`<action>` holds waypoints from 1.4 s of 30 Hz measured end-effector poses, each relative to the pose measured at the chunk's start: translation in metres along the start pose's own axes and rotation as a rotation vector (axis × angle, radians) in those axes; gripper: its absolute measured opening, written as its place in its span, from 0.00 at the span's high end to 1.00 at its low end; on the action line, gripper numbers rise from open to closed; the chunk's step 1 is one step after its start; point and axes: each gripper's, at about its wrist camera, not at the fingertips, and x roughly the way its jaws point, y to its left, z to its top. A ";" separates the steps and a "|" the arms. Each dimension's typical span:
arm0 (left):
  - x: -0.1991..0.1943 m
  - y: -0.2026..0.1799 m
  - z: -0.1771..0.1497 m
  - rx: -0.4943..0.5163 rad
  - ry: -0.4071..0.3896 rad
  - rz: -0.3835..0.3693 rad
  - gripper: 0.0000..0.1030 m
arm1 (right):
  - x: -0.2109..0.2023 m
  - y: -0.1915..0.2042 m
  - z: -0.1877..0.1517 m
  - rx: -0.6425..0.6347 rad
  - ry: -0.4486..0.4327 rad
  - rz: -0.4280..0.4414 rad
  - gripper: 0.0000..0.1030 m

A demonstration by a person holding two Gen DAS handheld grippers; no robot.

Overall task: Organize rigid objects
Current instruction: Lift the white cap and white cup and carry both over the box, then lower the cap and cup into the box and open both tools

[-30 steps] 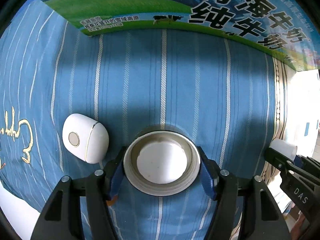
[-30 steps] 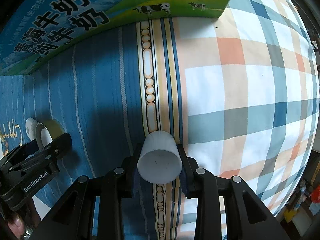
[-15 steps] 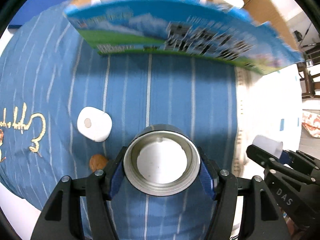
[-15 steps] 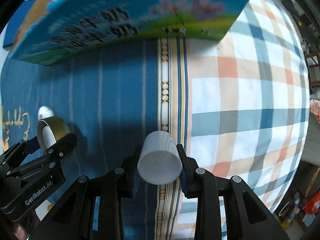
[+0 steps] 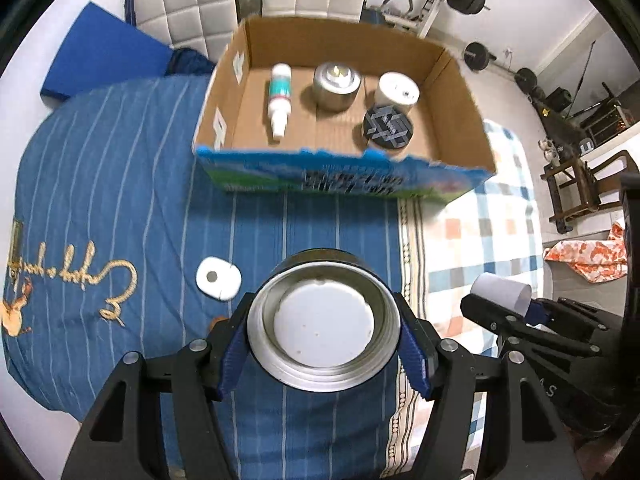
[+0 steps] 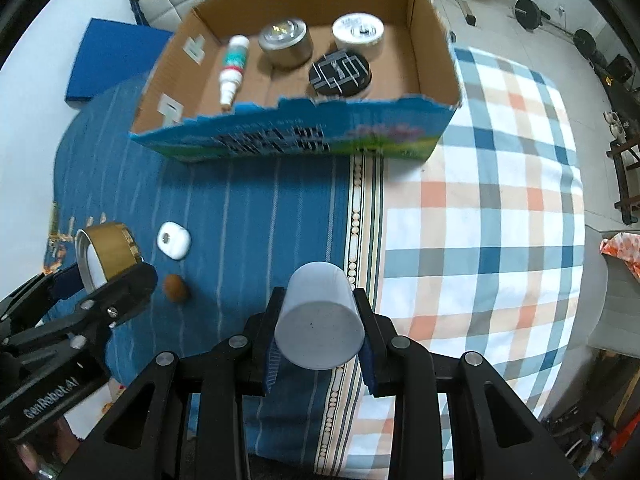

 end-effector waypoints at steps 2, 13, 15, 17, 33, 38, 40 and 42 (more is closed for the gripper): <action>-0.008 -0.002 0.005 0.009 -0.020 0.001 0.40 | -0.009 -0.002 0.000 0.001 -0.018 0.008 0.67; -0.031 -0.016 0.036 0.040 -0.100 -0.025 0.40 | -0.052 -0.005 0.006 0.005 -0.077 0.041 0.67; -0.032 -0.019 0.046 0.045 -0.111 -0.028 0.40 | -0.059 -0.005 0.012 0.007 -0.088 0.053 0.67; -0.032 -0.020 0.062 0.047 -0.119 -0.043 0.40 | -0.065 -0.005 0.020 0.009 -0.099 0.060 0.67; 0.057 -0.010 0.188 0.039 -0.011 -0.039 0.40 | -0.033 -0.032 0.147 0.093 -0.101 -0.017 0.67; 0.125 -0.004 0.208 0.026 0.121 -0.025 0.40 | 0.017 -0.051 0.192 0.149 -0.026 -0.059 0.67; 0.145 -0.003 0.211 0.024 0.159 -0.017 0.40 | 0.034 -0.056 0.204 0.168 -0.006 -0.078 0.67; 0.169 -0.001 0.215 0.018 0.206 -0.017 0.40 | 0.053 -0.060 0.217 0.176 0.019 -0.114 0.67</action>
